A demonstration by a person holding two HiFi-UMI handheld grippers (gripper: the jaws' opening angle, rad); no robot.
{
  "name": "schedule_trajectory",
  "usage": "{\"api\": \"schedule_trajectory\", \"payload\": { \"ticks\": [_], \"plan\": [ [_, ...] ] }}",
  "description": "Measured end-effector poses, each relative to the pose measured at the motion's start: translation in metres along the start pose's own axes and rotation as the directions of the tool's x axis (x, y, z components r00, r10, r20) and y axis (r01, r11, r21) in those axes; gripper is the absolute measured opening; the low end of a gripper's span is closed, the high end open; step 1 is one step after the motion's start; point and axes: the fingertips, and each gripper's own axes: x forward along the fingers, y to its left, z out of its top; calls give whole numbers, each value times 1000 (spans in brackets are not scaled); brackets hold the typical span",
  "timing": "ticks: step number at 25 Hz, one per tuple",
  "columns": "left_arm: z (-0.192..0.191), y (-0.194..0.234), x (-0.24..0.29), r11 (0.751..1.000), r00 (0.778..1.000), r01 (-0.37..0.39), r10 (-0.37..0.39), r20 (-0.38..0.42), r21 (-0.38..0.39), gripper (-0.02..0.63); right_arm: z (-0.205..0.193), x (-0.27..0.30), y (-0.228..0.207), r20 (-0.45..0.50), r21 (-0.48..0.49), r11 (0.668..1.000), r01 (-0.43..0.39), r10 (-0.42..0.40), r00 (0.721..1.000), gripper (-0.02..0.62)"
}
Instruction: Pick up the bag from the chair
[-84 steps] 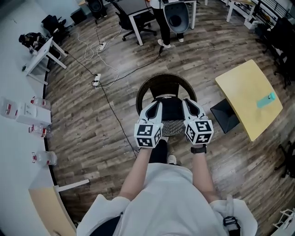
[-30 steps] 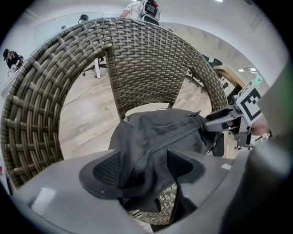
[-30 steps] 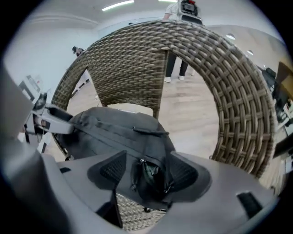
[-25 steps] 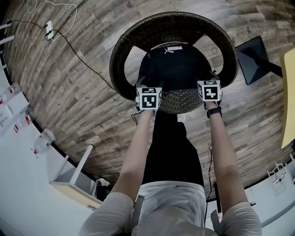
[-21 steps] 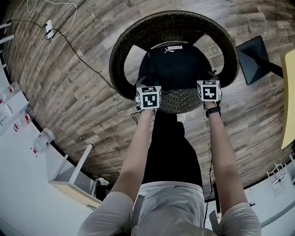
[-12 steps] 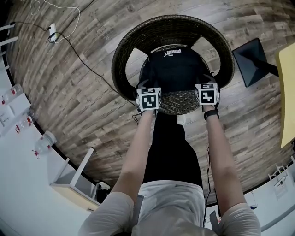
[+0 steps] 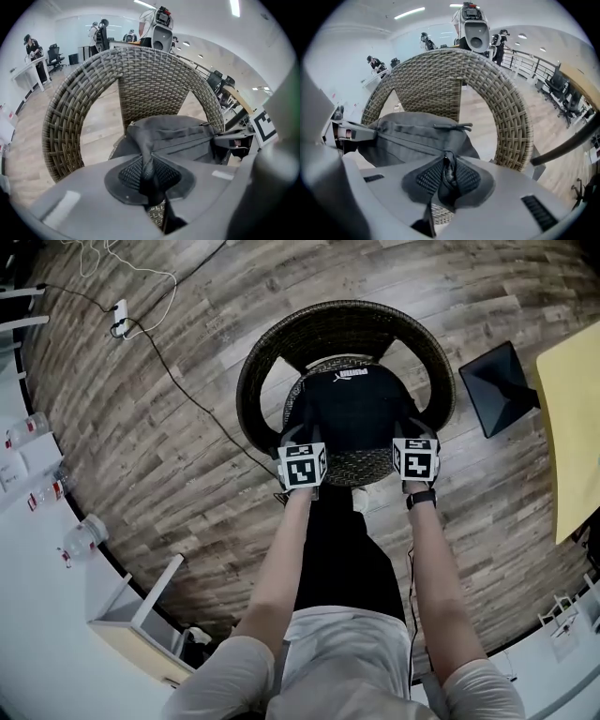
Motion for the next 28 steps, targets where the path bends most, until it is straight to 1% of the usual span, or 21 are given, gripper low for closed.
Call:
{"api": "schedule_trajectory", "payload": {
  "ticks": [6,9,14,22,28],
  "plan": [
    [21,-15,-50,1000,998,-19,18,59,7,46,20,-55,8,69,23,1000,-8,7,998,67],
    [32,-25,-83,999,996,-22,19,92,35,45,31,-88,10,108,35,999,-21,17,994,67],
    [47,-41,-142,998,986,-37,28,165,53,46,48,-147,19,177,23,1000,-21,17,984,67],
    [69,-66,-230,998,959,-46,29,281,53,44,78,-238,30,291,6,1000,-10,8,957,67],
    [90,-91,-293,995,924,-47,9,382,90,44,101,-308,30,397,10,1000,-5,1,918,66]
  ]
}}
